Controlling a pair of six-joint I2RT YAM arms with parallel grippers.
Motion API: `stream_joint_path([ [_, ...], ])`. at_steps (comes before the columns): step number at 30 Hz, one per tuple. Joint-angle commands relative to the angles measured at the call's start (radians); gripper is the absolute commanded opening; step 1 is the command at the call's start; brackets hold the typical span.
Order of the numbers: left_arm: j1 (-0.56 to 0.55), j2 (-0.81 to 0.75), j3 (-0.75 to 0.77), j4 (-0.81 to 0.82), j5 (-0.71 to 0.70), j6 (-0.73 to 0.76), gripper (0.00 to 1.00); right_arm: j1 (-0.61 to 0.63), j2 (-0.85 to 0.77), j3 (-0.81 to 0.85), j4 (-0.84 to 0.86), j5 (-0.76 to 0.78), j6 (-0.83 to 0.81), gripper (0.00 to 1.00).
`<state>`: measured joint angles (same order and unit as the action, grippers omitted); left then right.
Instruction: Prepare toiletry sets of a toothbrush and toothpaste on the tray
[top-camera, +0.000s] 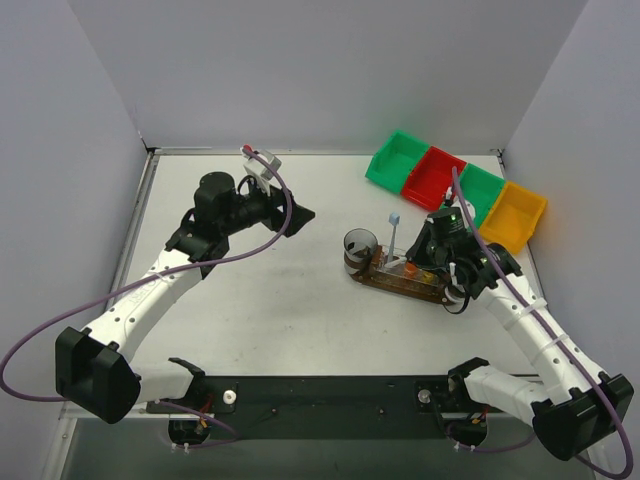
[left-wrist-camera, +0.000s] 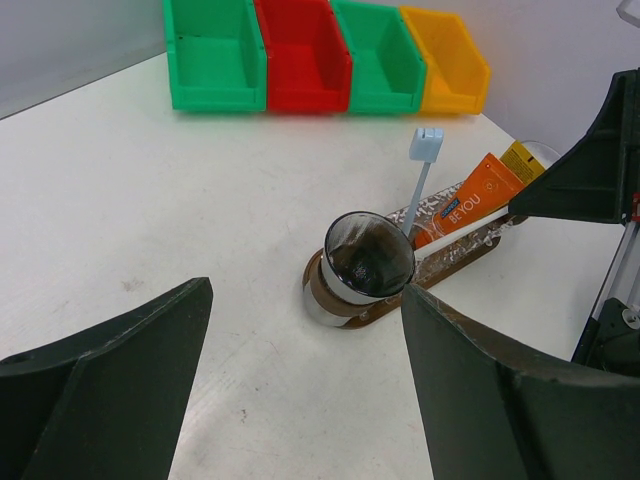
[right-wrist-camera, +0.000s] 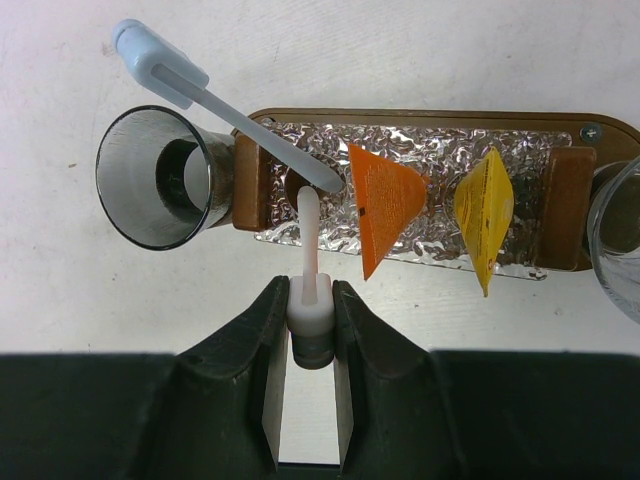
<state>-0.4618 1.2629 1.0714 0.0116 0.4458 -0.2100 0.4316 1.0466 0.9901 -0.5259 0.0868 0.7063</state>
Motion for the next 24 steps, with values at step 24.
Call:
stream_joint_path([
  [24,0.012,-0.011,-0.008,0.062,0.013,-0.017,0.87,0.009,-0.007,-0.013,-0.059,0.014,-0.007,0.22],
])
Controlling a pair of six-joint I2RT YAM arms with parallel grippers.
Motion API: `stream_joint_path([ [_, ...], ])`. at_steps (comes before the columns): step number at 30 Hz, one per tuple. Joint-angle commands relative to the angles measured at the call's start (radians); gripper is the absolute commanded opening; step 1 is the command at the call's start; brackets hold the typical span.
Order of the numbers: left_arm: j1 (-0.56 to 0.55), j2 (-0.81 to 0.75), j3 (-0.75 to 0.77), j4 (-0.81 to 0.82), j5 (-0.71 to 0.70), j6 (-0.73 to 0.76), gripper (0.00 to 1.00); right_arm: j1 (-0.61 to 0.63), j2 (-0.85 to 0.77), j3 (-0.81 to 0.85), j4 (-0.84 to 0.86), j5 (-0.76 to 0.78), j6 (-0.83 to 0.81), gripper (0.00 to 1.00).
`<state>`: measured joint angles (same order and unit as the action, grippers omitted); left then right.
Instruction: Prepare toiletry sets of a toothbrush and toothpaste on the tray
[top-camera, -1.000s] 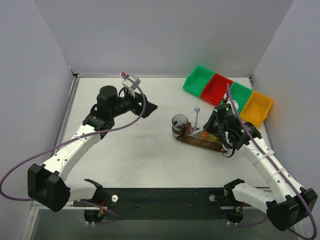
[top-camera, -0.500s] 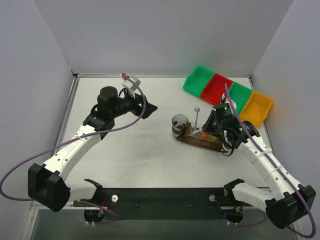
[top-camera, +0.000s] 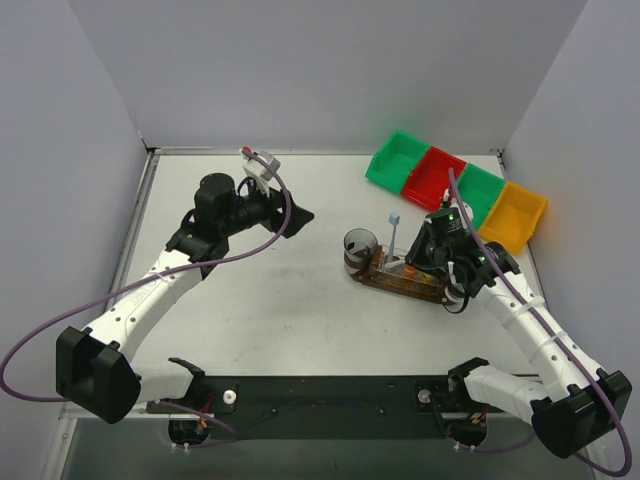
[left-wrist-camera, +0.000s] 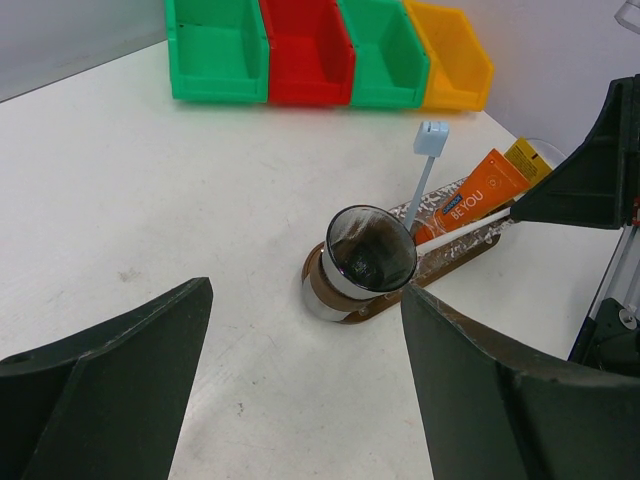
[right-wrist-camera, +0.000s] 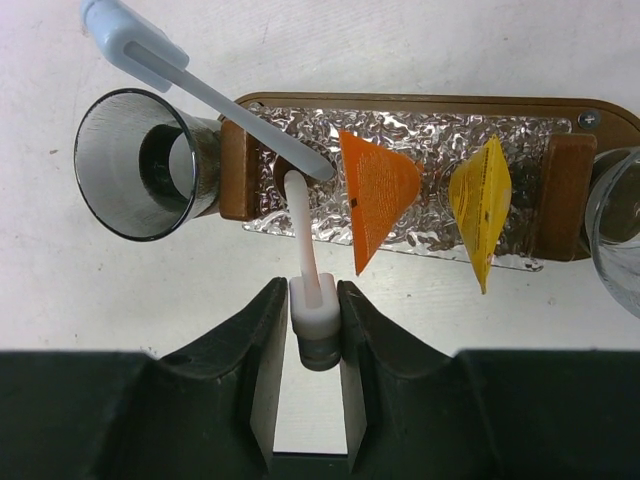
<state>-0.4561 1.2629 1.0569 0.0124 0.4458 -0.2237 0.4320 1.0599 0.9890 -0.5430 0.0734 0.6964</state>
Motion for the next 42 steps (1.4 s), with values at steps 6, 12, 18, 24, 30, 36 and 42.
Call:
stream_joint_path([
  [6,0.007,-0.013,0.005,0.063,0.014,-0.005,0.87,0.011,-0.026,-0.012,-0.051,0.048,0.011,0.30],
  [12,0.007,-0.013,0.005,0.064,0.014,-0.005,0.87,0.011,-0.020,-0.006,-0.057,0.058,0.014,0.34],
  [18,0.007,-0.010,0.005,0.064,0.016,-0.003,0.87,0.013,-0.028,-0.003,-0.063,0.072,0.015,0.45],
  [24,0.007,-0.008,0.006,0.066,0.019,-0.005,0.87,0.013,-0.034,0.003,-0.064,0.083,0.018,0.52],
  [30,0.007,-0.005,0.006,0.064,0.019,-0.003,0.87,0.016,-0.041,0.016,-0.066,0.088,0.012,0.55],
  [36,0.007,-0.005,0.006,0.064,0.019,-0.003,0.87,0.017,-0.055,0.040,-0.080,0.111,0.009,0.61],
  [42,0.008,-0.007,0.008,0.064,0.019,-0.003,0.87,0.017,-0.069,0.068,-0.101,0.140,0.002,0.61],
])
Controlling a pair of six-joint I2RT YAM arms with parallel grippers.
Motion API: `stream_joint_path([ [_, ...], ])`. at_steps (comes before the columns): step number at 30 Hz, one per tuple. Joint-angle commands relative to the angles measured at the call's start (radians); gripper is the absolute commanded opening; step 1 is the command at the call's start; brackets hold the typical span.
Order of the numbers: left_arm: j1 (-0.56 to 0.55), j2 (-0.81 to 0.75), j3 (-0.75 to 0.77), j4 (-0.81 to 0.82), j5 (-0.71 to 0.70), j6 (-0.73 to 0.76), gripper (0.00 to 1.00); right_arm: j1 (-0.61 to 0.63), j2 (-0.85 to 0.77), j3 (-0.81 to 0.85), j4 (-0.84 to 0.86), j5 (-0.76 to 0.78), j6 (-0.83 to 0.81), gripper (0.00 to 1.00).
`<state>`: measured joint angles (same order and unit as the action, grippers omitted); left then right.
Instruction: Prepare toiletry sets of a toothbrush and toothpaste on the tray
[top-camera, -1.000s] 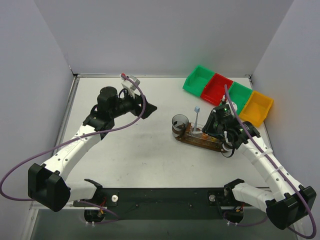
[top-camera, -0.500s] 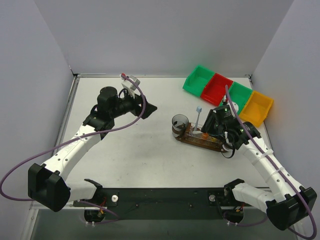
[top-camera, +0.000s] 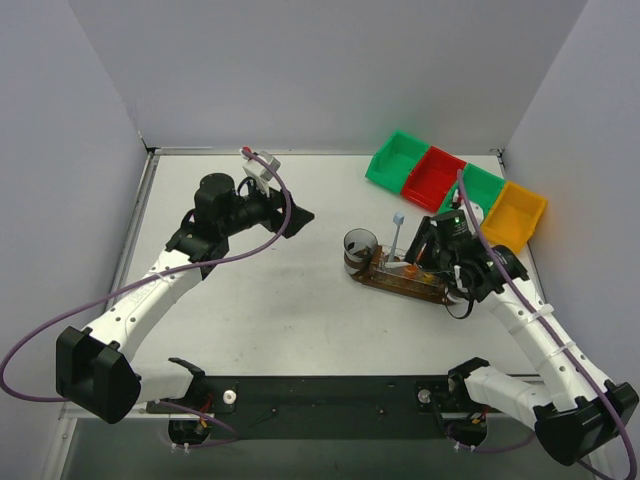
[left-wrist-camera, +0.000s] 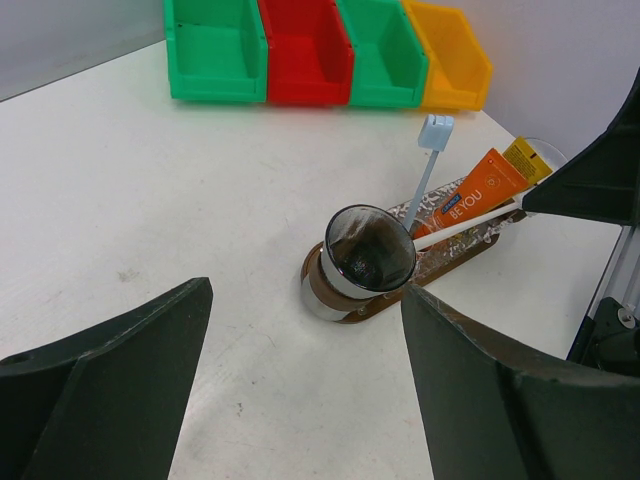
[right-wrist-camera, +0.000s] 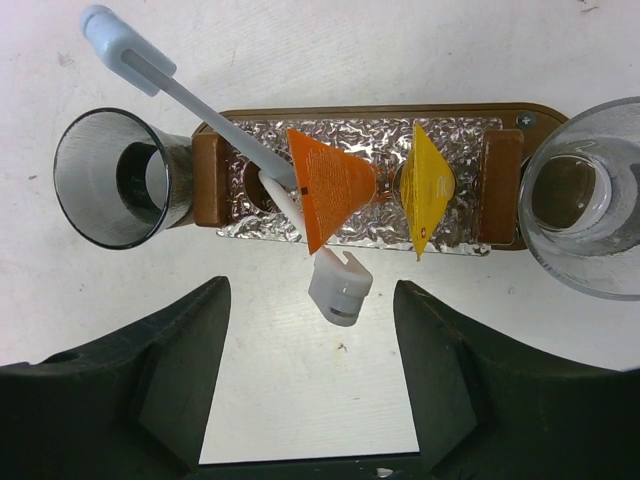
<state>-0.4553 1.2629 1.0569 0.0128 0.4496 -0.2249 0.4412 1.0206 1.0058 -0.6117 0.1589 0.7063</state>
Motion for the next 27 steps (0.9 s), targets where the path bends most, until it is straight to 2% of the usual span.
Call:
stream_joint_path([
  [1,0.007,-0.007,0.006,0.064,0.015,-0.004,0.87,0.008,-0.037,0.056,-0.036,0.063,-0.008,0.61],
  [8,0.026,-0.010,0.003,0.056,-0.009,-0.024,0.88,-0.030,-0.051,0.120,-0.053,0.084,-0.045,0.63],
  [12,0.050,-0.013,0.008,0.030,-0.060,-0.057,0.89,-0.094,-0.042,0.155,-0.054,0.044,-0.093,0.67],
  [18,0.084,-0.017,0.008,-0.046,-0.199,-0.128,0.95,-0.257,-0.007,0.198,-0.088,-0.044,-0.166,0.68],
  [22,0.098,-0.025,0.017,-0.057,-0.242,-0.165,0.96,-0.306,-0.036,0.231,-0.105,-0.007,-0.209,0.69],
  [27,0.096,-0.002,0.089,-0.149,-0.362,-0.258,0.96,-0.326,-0.088,0.263,-0.112,0.076,-0.269,0.69],
])
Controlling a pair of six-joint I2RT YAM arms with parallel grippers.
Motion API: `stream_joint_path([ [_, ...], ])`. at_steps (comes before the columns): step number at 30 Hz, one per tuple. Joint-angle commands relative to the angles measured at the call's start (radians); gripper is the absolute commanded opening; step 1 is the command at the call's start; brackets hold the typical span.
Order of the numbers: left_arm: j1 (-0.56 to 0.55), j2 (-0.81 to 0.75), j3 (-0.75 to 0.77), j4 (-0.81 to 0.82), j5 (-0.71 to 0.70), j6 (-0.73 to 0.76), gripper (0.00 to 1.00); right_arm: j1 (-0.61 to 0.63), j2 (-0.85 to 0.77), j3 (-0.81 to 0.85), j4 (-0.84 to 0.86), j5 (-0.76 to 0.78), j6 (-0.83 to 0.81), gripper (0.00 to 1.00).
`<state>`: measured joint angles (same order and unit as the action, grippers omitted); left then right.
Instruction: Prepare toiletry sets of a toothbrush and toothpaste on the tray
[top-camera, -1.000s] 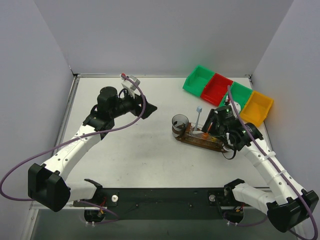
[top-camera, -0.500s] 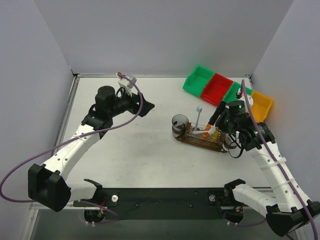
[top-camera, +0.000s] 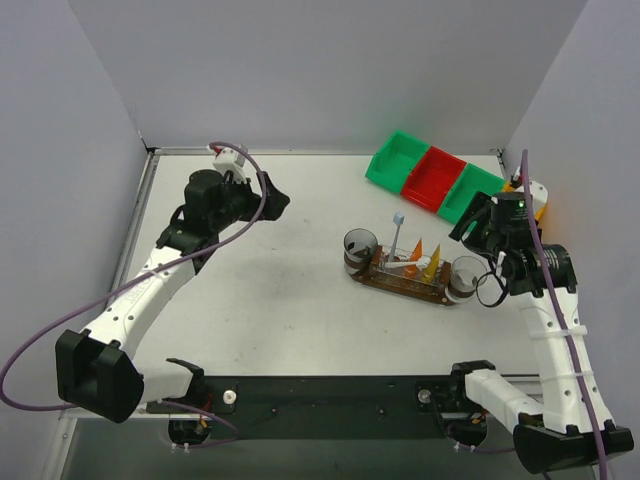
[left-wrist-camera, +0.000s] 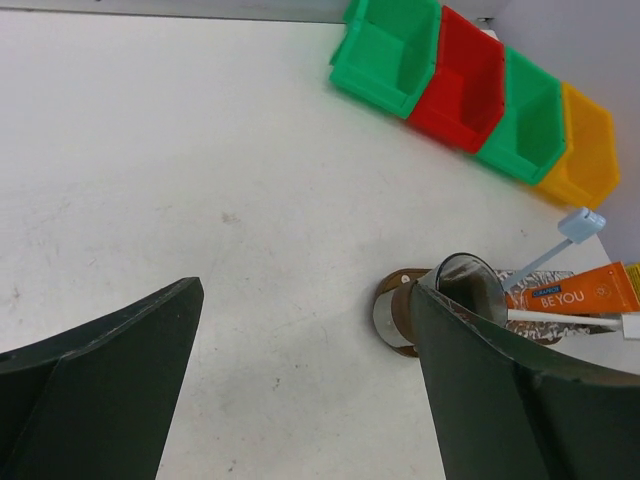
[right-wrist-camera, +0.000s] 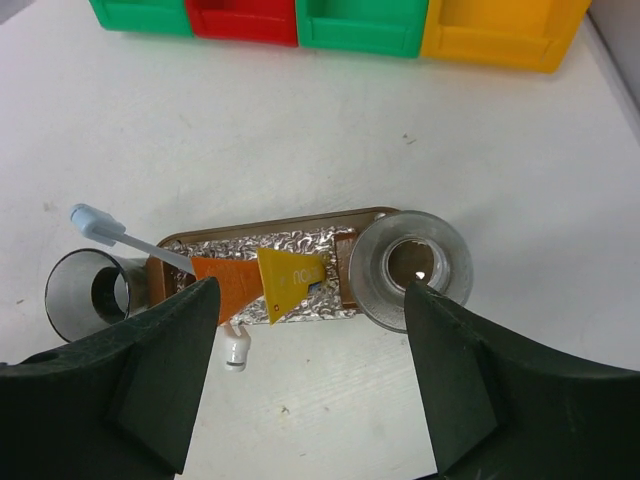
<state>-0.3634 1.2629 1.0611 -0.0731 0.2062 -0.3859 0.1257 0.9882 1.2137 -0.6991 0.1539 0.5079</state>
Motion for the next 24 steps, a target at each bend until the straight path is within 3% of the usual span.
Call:
stream_joint_path([
  [1,0.004,0.003,0.094,-0.092,-0.137,-0.111,0.96,-0.009,-0.072,0.056,-0.025,0.094,-0.081,0.70],
  [8,-0.003,-0.020,0.128,-0.108,-0.227,-0.099,0.96,-0.009,-0.135,0.046,-0.005,0.174,-0.114,0.70],
  [24,-0.023,-0.034,0.142,-0.126,-0.303,-0.096,0.97,-0.011,-0.160,0.038,0.015,0.148,-0.112,0.69],
])
